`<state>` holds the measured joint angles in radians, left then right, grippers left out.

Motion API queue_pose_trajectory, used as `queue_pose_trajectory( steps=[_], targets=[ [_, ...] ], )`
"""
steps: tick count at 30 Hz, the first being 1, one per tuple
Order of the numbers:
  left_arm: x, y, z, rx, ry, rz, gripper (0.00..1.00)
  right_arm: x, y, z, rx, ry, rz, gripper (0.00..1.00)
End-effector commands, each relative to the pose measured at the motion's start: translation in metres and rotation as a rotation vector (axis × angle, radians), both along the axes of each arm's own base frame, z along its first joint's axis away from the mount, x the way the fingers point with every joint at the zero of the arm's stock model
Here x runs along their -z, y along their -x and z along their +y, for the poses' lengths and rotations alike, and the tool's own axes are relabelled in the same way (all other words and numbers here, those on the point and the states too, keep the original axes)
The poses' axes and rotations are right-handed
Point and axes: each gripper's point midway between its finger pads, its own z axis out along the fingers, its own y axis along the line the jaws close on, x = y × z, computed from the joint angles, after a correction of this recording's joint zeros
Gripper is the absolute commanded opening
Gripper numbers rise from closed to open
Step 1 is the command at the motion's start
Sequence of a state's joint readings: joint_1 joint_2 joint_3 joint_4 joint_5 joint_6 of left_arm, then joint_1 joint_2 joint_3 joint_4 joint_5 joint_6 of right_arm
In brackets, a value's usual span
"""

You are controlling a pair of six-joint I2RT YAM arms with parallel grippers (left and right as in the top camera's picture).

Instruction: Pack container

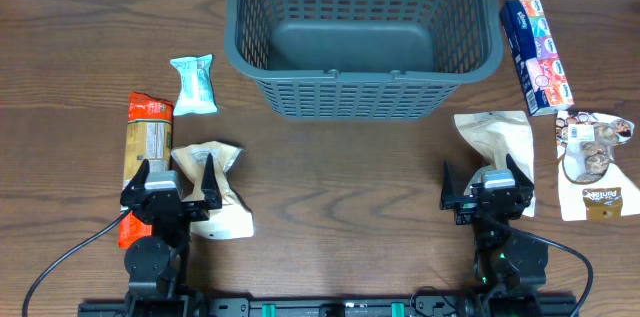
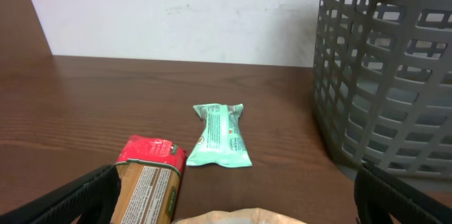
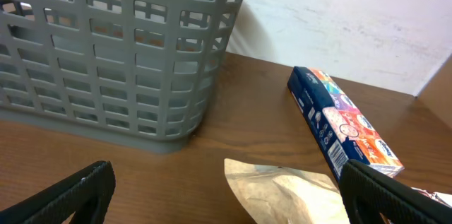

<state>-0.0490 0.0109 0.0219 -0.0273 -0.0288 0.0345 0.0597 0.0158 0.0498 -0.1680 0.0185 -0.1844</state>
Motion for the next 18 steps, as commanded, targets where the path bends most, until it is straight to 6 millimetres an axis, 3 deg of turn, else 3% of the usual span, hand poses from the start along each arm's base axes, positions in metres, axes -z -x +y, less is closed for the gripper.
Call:
queue_pose_trajectory(
  steps=[1, 18],
  targets=[
    [0.0167, 0.0012, 0.0004, -0.002, -0.02, 0.052, 0.99, 0.0015, 0.0004, -0.0033, 0.018, -0.014, 0.009, 0.99],
    [0.0159, 0.0011, 0.0006, -0.003, -0.021, 0.049, 0.99, 0.0015, 0.0004, -0.001, 0.005, -0.016, 0.009, 0.99]
  ],
)
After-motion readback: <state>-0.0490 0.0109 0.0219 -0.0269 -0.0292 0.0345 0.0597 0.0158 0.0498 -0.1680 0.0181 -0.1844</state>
